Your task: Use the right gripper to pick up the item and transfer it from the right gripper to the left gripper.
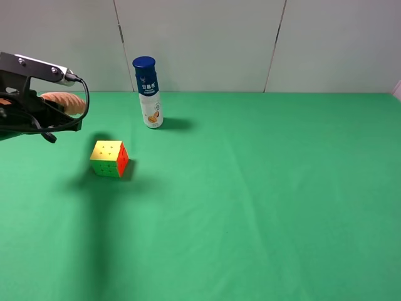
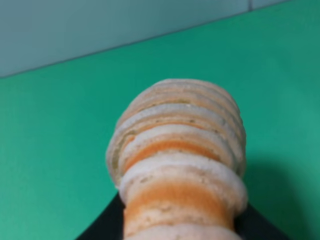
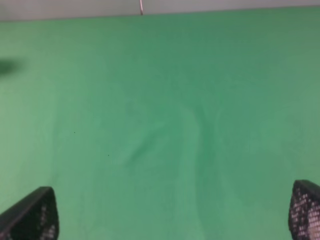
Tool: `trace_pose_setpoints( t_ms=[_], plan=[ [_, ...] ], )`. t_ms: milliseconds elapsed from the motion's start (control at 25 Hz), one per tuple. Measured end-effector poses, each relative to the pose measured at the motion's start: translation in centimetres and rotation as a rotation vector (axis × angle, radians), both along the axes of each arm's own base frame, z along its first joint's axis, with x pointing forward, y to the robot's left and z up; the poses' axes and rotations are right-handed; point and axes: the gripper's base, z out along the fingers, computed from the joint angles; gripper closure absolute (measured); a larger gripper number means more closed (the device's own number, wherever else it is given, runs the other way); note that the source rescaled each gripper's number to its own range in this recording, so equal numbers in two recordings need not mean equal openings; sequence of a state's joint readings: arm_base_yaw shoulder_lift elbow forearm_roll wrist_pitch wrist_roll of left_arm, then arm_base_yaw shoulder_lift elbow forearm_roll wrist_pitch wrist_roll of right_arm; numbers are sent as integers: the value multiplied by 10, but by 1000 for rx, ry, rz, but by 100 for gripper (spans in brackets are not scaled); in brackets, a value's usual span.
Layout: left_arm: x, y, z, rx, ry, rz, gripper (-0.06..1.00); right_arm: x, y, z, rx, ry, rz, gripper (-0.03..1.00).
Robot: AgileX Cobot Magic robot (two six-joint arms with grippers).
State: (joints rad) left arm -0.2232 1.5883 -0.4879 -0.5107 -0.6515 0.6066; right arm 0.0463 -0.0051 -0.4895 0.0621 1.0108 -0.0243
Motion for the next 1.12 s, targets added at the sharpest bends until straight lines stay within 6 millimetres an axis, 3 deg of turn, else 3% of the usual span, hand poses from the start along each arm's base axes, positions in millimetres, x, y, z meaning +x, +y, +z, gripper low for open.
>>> trace_pose_setpoints(
  t_ms=[400,720,1000,1040,1120],
  plan=[
    [15,-1,-47,6,-59,16,94,0,0,0,0,0,0,-3],
    [18,-10,-75,-17,-86,-79,94,0,0,0,0,1,0,-3],
    [18,-11,-81,-46,-101,-82,94,0,0,0,0,1,0,-3],
    [18,-11,-81,-46,-101,-82,93,0,0,0,0,1,0,-3],
    [18,-11,-81,-47,-103,-82,76,0,0,0,0,1,0,-3]
  ],
)
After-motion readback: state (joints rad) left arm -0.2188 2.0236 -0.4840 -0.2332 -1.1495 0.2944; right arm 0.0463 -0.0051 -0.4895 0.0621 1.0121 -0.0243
